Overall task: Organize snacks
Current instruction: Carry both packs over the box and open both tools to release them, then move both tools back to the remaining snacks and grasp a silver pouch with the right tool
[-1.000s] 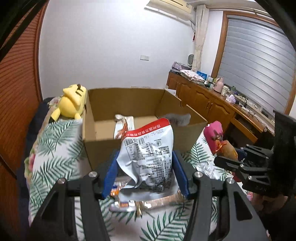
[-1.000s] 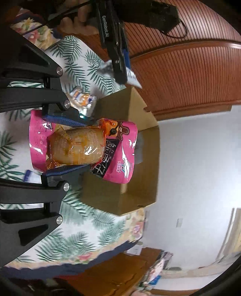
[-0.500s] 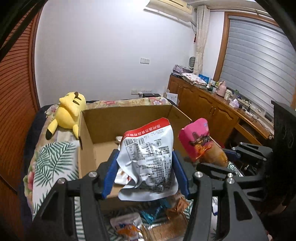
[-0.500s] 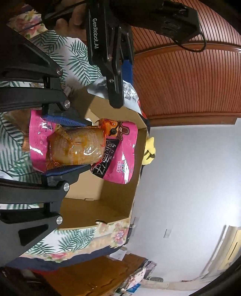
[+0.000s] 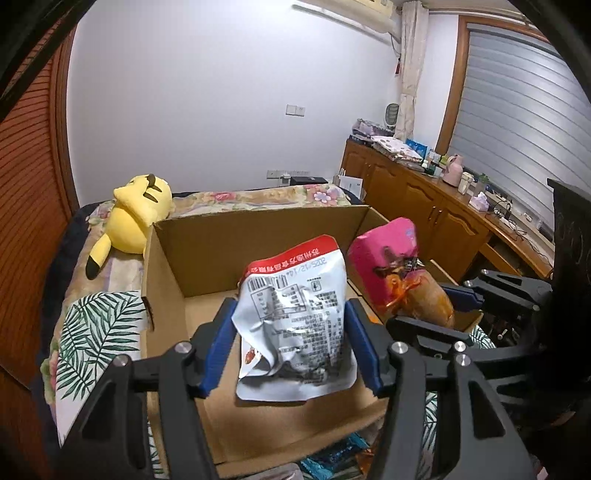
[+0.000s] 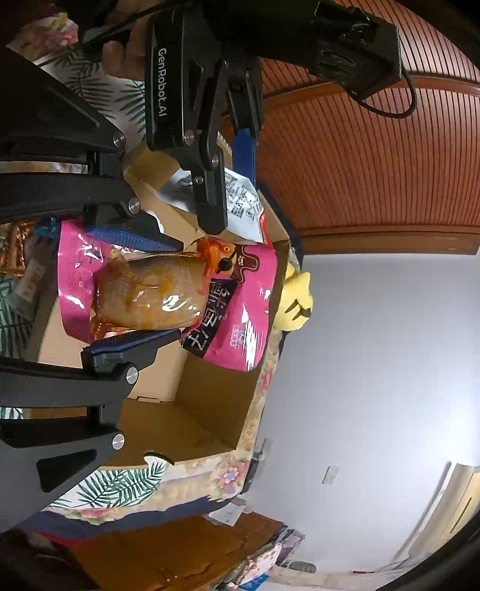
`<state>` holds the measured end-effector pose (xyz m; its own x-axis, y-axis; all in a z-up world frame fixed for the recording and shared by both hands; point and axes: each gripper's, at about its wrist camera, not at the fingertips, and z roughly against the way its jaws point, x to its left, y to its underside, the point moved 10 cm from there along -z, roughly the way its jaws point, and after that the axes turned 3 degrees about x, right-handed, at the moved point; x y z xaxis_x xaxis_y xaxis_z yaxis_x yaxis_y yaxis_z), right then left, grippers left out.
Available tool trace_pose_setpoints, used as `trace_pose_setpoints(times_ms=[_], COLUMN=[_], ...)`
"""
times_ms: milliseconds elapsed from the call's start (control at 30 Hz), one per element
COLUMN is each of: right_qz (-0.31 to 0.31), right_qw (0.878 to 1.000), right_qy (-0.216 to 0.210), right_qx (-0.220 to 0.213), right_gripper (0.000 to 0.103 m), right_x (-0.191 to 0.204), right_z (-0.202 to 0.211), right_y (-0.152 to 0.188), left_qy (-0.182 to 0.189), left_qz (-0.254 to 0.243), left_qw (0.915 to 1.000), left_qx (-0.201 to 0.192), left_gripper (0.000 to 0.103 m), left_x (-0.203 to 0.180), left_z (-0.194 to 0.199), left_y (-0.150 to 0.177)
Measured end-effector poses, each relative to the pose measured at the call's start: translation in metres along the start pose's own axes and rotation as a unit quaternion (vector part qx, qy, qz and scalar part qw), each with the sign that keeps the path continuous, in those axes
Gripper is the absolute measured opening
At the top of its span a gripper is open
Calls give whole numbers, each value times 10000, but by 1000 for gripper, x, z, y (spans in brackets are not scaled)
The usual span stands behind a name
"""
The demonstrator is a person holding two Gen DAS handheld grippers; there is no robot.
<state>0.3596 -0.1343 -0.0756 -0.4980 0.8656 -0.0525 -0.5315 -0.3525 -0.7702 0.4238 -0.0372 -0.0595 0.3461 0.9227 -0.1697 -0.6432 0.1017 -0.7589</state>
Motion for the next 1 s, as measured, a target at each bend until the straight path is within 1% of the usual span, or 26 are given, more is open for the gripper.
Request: trace_pose_setpoints(times_ms=[67, 267, 300, 367, 400, 433, 500, 567, 767, 1000], right_qz=[-32, -212, -228, -259, -288, -314, -369, -391, -395, -457], right_qw=[10000, 9997, 9996, 9995, 9995, 9995, 9993, 9992, 9991, 9987], right_qy=[24, -63, -68, -32, -19, -5, -55, -59, -68, -41], right_qx=[33, 120, 133, 164, 132, 79, -9, -41, -126, -202], right_gripper=[44, 45, 49, 59, 70, 76, 76, 76, 76, 76], right_x=[0, -9, -10, -12, -14, -15, -15, -16, -10, -9], right_z=[-4, -16, -17, -18, -18, -16, -13, -11, 1, 15], right_y=[2, 9, 9, 8, 7, 6, 2, -1, -1, 0], left_qy=[-13, -128, -180, -227, -227, -228, -244, -283, -361, -432], left_qz=[9, 41, 30, 25, 29, 34, 49, 52, -17, -74], left_qw=[10000, 9999, 9998, 9997, 9997, 9997, 9997, 9996, 9991, 9987], left_qx=[11, 29, 18, 52, 59, 58, 6, -82, -208, -256], left_gripper=[61, 63, 64, 66, 66, 67, 70, 77, 77, 77], left_x=[1, 9, 10, 10, 11, 10, 10, 11, 9, 8], left_z=[-4, -13, -14, -16, -17, -16, -14, -10, 2, 17], left_y=[1, 3, 3, 3, 4, 4, 3, 0, -6, -8])
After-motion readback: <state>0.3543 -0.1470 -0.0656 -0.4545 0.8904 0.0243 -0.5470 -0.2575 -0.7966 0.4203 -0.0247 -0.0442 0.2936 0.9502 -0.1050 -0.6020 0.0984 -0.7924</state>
